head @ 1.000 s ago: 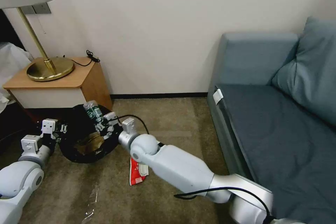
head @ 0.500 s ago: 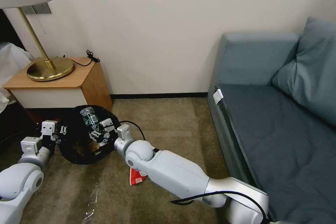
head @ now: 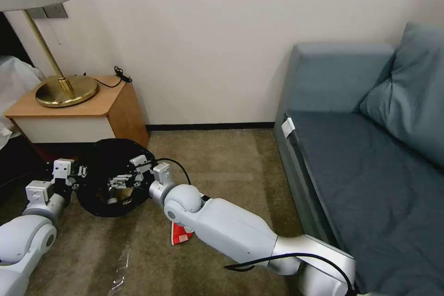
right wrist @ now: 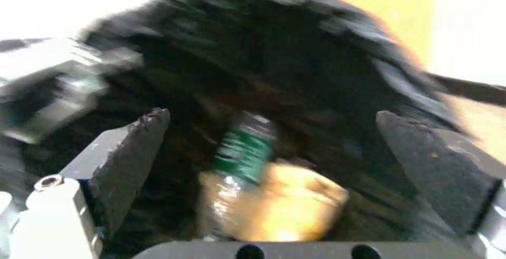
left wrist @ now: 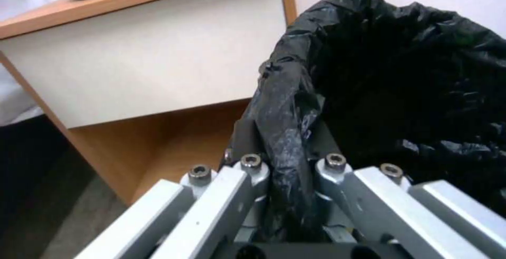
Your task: Pick up the trash bin, then pick up the garbage on the floor and place it into the trash bin.
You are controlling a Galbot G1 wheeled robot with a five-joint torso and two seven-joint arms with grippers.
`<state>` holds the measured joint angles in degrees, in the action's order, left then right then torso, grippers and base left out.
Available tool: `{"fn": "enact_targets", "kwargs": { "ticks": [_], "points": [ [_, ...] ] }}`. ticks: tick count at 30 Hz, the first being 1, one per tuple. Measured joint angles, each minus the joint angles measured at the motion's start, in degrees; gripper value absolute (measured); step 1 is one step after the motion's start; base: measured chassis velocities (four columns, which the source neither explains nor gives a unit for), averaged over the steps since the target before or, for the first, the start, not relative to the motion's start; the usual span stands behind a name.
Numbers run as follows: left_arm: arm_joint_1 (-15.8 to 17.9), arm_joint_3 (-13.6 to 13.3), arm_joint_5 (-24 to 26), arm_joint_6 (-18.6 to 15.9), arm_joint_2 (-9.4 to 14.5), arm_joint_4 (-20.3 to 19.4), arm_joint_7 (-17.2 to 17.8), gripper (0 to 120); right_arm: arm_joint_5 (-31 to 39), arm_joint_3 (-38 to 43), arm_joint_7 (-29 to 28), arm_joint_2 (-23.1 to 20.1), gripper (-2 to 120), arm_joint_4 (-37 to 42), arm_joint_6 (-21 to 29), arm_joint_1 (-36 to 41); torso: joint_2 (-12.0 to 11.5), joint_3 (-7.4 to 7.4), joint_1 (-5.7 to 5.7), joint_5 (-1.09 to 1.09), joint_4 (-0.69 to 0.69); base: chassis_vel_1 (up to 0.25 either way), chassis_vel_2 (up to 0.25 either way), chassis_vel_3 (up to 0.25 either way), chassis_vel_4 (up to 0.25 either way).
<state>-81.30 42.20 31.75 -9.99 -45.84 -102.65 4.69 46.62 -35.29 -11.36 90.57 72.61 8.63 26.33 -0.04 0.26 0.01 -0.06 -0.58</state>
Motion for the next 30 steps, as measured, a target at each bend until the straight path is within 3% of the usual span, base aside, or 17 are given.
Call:
{"fn": "enact_targets", "kwargs": {
  "ticks": [5,15,19,21,30],
  "points": [
    [-0.71,0.69,-0.60,0.30,-0.12,0.15,-0.38,5,-2.50,2.13,-4.67,-3.40,100,-1.76,2.36,2.19,0.00,0.00,0.00,0.00,-0.01,0.000,0.000,0.000,0.000],
    [-0.79,1.35,-0.85,0.33,-1.01,-0.29,-0.55,5,-5.79,4.79,-6.31,-5.59,100,-6.49,4.32,5.13,0.00,0.00,0.00,0.00,-0.02,0.000,0.000,0.000,0.000],
    [-1.17,2.45,-0.87,0.34,-1.54,-1.49,-0.48,5,-7.43,6.29,-5.29,-4.69,100,-9.96,4.14,6.54,0.00,0.00,0.00,0.01,0.00,0.000,0.000,0.000,0.000],
    [-2.72,3.82,-1.15,0.34,-2.38,-4.31,-0.30,5,-10.90,7.16,-2.28,-3.43,100,-14.38,2.61,9.13,0.00,0.00,0.00,0.01,-0.02,0.000,0.000,0.000,0.000],
    [-5.49,5.41,-2.58,0.65,-5.02,-7.26,-0.57,5,-15.17,7.41,1.46,-0.88,100,-19.34,-0.18,13.29,0.00,0.00,0.00,0.00,-0.01,0.000,0.000,0.000,0.000]
  ]
}}
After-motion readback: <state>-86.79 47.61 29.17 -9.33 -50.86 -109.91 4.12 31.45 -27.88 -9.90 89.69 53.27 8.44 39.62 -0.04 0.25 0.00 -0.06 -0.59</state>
